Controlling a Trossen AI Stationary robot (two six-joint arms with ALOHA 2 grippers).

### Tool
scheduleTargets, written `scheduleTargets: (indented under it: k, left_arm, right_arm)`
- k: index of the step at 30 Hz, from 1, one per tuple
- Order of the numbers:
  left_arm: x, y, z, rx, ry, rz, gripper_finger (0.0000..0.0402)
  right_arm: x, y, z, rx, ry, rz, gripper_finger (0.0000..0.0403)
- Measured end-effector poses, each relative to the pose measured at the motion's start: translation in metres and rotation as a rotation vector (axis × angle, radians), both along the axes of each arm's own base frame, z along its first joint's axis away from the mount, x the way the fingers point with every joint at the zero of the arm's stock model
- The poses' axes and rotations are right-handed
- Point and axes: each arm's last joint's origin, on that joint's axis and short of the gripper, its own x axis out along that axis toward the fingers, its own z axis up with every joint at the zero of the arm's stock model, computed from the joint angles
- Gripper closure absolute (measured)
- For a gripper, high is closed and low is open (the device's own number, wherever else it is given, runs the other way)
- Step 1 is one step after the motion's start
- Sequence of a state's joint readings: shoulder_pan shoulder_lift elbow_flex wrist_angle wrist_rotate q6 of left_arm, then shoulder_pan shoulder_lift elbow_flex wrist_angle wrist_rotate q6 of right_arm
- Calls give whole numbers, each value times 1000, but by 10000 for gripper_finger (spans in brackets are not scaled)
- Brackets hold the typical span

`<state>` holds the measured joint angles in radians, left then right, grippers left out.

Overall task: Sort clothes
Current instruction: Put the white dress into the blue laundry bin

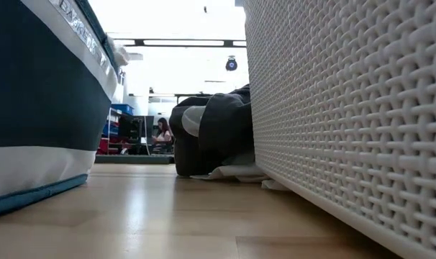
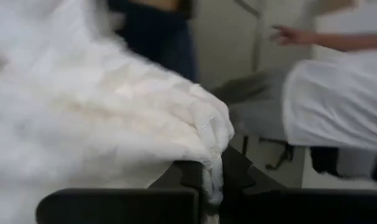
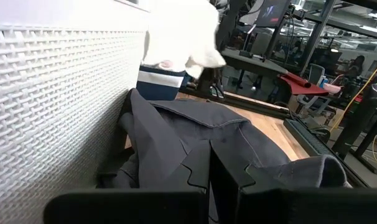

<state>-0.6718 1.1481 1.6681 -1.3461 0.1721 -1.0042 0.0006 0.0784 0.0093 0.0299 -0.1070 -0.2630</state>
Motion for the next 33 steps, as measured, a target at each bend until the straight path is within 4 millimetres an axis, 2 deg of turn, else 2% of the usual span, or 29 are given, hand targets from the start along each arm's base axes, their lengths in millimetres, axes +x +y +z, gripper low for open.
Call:
scheduleTargets:
  k: [4, 6, 10, 13, 18, 21, 24, 27, 30, 33]
  left_arm:
    - [31, -40, 0, -69, -195, -144, 398]
    - [42, -58, -7, -71, -215, -198, 398]
    - [56, -84, -43, 53, -89, -270, 398]
    - [60, -92, -67, 111, -31, -300, 398]
    - [59, -87, -95, 217, 14, -282, 398]
    - [57, -66, -104, 433, 22, -118, 398]
    - [59, -48, -124, 629, 124, -3, 397]
    - [66, -42, -142, 582, 178, -23, 395]
    - [73, -49, -161, 479, 150, -106, 394]
    - [73, -49, -183, 488, 148, -135, 393]
  right_arm:
    - [0, 0, 0, 0, 0, 0, 402]
    - [0, 0, 0, 0, 0, 0, 402]
    - [0, 0, 0, 0, 0, 0, 402]
    - [0, 0, 0, 0, 0, 0, 402]
    - [0, 0, 0, 0, 0, 0, 402]
    - [0, 0, 0, 0, 0, 0, 402]
    - [0, 0, 0, 0, 0, 0, 402]
    - [0, 0, 0, 0, 0, 0, 402]
    - [0, 0, 0, 0, 0, 0, 402]
    - [0, 0, 0, 0, 0, 0, 402]
